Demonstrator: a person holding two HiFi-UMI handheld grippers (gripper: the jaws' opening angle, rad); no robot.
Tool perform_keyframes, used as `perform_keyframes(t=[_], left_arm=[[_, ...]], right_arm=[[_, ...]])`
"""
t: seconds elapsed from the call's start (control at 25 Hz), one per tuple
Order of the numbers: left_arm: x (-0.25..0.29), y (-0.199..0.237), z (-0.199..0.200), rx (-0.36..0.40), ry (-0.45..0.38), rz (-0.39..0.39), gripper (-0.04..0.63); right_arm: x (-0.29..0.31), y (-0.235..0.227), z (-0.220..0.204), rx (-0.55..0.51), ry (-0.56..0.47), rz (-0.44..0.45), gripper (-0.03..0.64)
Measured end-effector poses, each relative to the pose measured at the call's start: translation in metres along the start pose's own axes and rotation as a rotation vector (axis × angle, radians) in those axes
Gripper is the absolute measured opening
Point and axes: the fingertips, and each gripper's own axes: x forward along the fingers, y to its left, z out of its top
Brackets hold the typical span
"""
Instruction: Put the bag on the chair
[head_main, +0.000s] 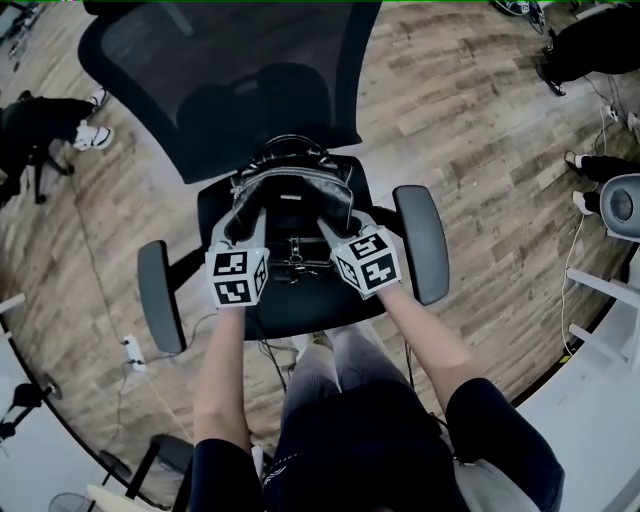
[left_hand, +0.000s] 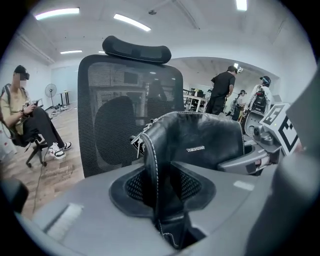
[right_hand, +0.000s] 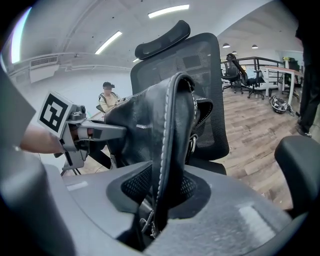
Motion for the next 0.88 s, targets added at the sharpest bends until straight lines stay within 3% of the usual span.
perform_keyframes(t=[0.32,0.52,0.88], left_arm=[[-0.001,0.001,-0.002,-0.023,0.018,0.02,0.153],[-0.004,0.002,-0.009,-0.016,0.041,0.026,0.224],[-0.023,0.004,-0.014,-0.022,0.036,0.041,0.272]], right_arm=[[-0.003,-0.005,-0.004,0.031,0.02,-0.027,0.167],[-0.011,-0.011,-0.005,0.032,0.005,-0.087,0.219],[-0.041,-0.014,-0.001,0.05,-0.057,-0.194,0.225]])
